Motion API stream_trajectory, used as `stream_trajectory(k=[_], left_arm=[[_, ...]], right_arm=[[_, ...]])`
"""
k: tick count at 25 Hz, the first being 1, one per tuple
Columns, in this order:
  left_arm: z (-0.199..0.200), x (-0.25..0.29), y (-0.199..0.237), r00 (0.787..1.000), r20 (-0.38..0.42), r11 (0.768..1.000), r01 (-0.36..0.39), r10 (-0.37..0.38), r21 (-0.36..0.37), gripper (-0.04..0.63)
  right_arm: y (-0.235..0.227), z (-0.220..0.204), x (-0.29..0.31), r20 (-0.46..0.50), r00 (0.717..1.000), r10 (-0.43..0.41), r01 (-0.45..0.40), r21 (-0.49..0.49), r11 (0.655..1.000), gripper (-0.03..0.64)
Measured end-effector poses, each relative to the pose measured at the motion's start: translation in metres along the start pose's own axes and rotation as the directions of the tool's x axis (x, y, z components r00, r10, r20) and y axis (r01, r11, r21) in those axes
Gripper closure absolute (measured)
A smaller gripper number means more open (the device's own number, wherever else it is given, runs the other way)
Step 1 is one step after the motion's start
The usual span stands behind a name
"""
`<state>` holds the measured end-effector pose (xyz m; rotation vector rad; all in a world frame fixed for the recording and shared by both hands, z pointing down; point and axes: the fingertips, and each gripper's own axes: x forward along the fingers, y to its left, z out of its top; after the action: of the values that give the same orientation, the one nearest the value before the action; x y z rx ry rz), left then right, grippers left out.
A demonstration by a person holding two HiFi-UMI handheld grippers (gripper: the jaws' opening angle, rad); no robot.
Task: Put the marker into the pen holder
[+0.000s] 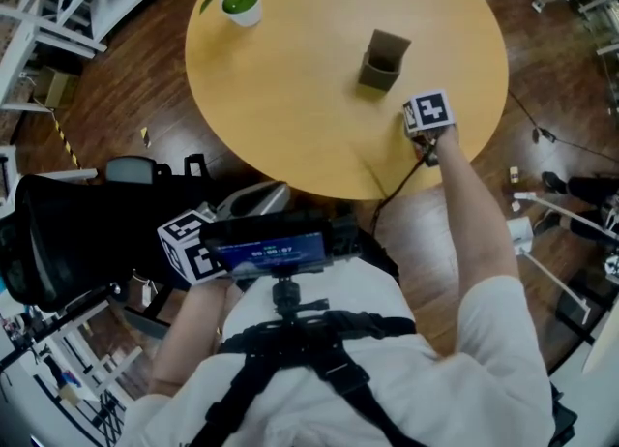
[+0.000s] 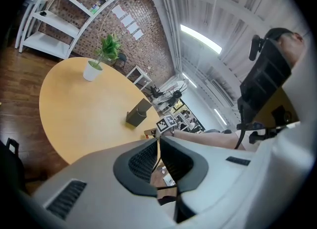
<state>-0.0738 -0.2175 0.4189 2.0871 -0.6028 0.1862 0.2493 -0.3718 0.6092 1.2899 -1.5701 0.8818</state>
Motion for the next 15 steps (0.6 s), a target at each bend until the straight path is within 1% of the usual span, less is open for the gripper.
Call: stream_trajectory(k=[2,4,7,10,12,13,15], left_arm=[[0.006,0.004,-0.007,1.0,0.0,1.0,0.008,-0.008,0.007,0.597],[0.013,0.009,-0.017,1.0,-0.004,1.0,0.023,-0.023,0.019,0.597],[0.02,0.013,-0.03,0.999,-0.015,0.998,0.052,-0.051,0.037,0.597],[0.024,0.02,-0.04,0.996,-0.016,0.995,0.087,-0.086,0.052,0.597],[0.026,0.033,-0.045,0.994,-0.008,0.992,0.109,-0.109,0.061,0.597],[0.027,0.039,-0.045,0.993,-0.007,0.991,0.114,-0.114,0.065,0.597],[0.028,0.043,-0.044,0.994,-0.006,0.991,0.114,-0.114,0.067,0.597]], right_arm=[[0.006,0.012,-0.022,0.086,0.996,0.012,-0.013,0.004,1.0,0.546],[0.012,0.022,-0.047,0.171,0.985,0.019,-0.019,0.001,1.0,0.546],[0.019,0.036,-0.085,0.281,0.959,0.027,-0.022,-0.02,1.0,0.546],[0.025,0.052,-0.127,0.366,0.93,0.018,-0.005,-0.037,0.999,0.546],[0.023,0.066,-0.144,0.428,0.904,0.016,-0.002,-0.035,0.999,0.546],[0.021,0.075,-0.15,0.466,0.885,0.019,-0.006,-0.03,1.0,0.548],[0.021,0.096,-0.162,0.545,0.838,0.026,-0.023,-0.012,1.0,0.548]])
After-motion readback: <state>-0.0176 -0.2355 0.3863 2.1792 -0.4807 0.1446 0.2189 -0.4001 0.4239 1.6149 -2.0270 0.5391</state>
